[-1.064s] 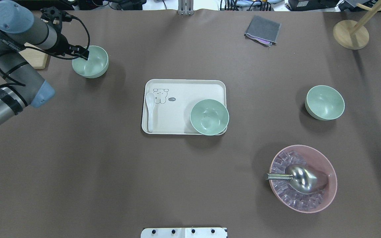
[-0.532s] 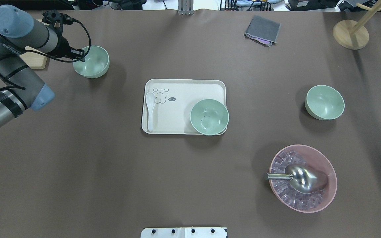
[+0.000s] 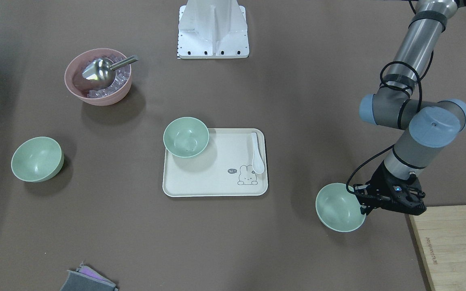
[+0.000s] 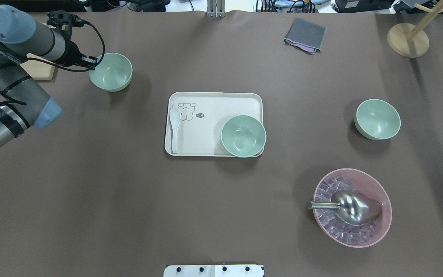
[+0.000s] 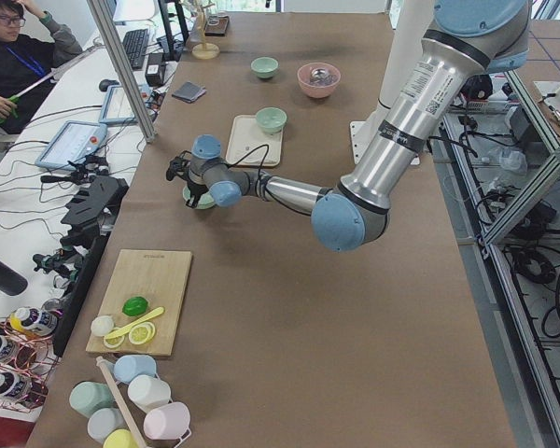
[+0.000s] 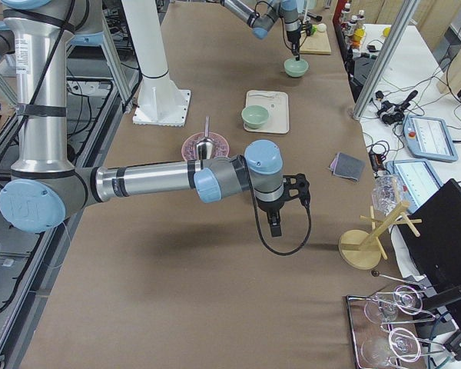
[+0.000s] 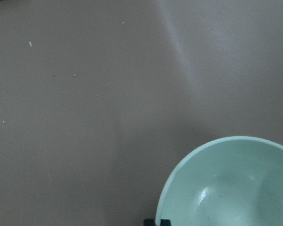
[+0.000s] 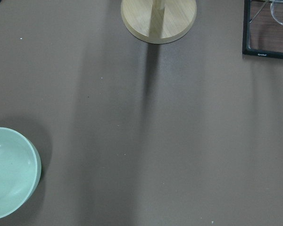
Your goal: Stack green bowls together
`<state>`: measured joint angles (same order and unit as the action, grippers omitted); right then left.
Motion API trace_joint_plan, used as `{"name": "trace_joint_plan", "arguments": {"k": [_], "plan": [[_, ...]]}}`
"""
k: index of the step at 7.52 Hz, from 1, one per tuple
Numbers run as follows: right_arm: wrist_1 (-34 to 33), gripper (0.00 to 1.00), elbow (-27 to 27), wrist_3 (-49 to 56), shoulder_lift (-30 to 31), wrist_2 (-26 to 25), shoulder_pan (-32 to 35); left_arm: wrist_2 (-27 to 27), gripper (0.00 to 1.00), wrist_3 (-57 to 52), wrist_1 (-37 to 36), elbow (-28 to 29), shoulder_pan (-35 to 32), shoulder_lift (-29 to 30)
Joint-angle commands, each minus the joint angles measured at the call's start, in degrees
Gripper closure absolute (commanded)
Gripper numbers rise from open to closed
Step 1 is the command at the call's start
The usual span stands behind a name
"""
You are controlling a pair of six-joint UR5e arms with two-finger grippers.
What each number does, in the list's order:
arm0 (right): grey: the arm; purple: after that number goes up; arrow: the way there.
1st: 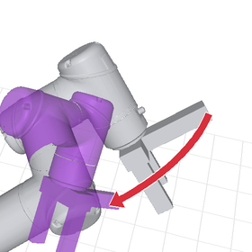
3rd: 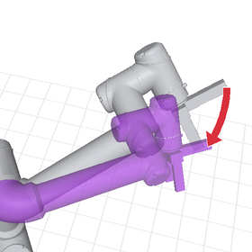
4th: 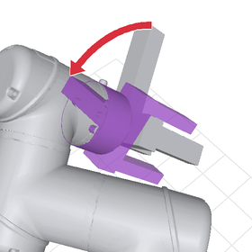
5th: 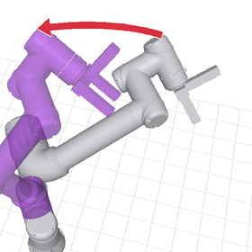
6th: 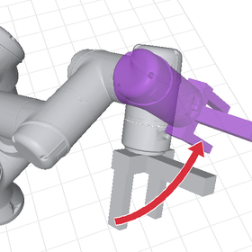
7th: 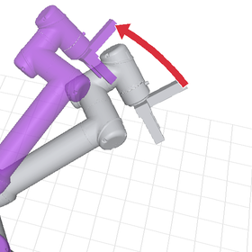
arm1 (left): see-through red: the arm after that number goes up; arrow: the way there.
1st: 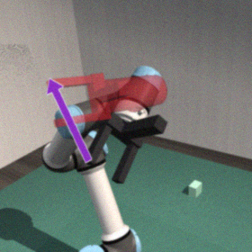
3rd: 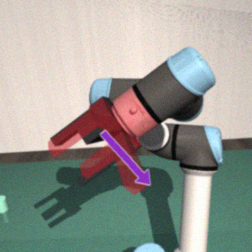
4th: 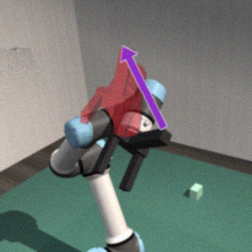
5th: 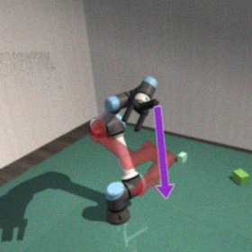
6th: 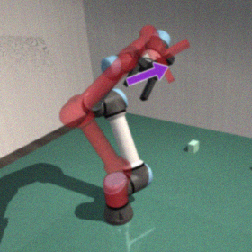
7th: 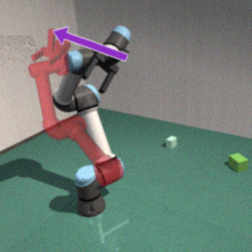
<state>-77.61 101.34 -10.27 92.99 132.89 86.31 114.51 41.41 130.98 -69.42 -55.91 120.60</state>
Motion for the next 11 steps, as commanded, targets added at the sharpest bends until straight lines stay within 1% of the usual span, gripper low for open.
{"name": "trace_joint_plan", "arguments": {"k": [1, 2, 3, 4, 5, 6, 7, 8, 10, 11], "plan": [[0.0, 0.0, 0.0, -0.01, 0.08, 0.0, 0.0, 3.59, 1.0, 0.78, -0.82, -5.0, -0.07, -0.45], [0.0, 0.0, -0.08, -0.01, 0.08, 0.0, 0.0, 3.7, 1.0, 2.44, -3.95, -9.2, -0.07, -0.89], [0.0, 0.0, -0.09, -0.01, 0.08, 0.0, 0.0, 3.53, 1.0, 6.89, -11.81, -14.81, 0.27, -0.8], [0.0, 0.0, -0.09, -0.01, 0.08, 0.0, 0.0, 3.53, 1.0, 8.59, -17.03, -20.79, 1.32, -0.63], [0.0, 0.0, 0.0, -0.01, 0.26, 0.0, 0.0, 3.0, 1.0, 13.13, -20.73, -24.76, 4.12, -0.37], [0.0, 0.0, 0.09, -0.01, 0.26, 0.09, 0.0, 2.21, 1.0, 17.18, -21.47, -26.63, 7.45, 0.33], [0.09, 0.0, 0.53, -0.01, 0.61, 1.22, 0.0, -0.06, 1.0, 22.0, -22.26, -27.69, 10.09, 1.65], [0.09, 0.0, 0.53, -0.01, 0.61, 2.01, 0.0, -2.51, 1.0, 25.18, -24.7, -28.83, 13.34, 3.4], [0.09, 0.0, 0.53, -0.1, 0.7, 2.02, 0.0, -7.96, 1.0, 31.87, -33.99, -31.03, 20.02, 9.36], [0.09, 0.0, 0.53, -0.1, 0.87, 2.02, 0.0, -9.64, 1.0, 33.29, -35.69, -30.61, 22.4, 11.65]]}}
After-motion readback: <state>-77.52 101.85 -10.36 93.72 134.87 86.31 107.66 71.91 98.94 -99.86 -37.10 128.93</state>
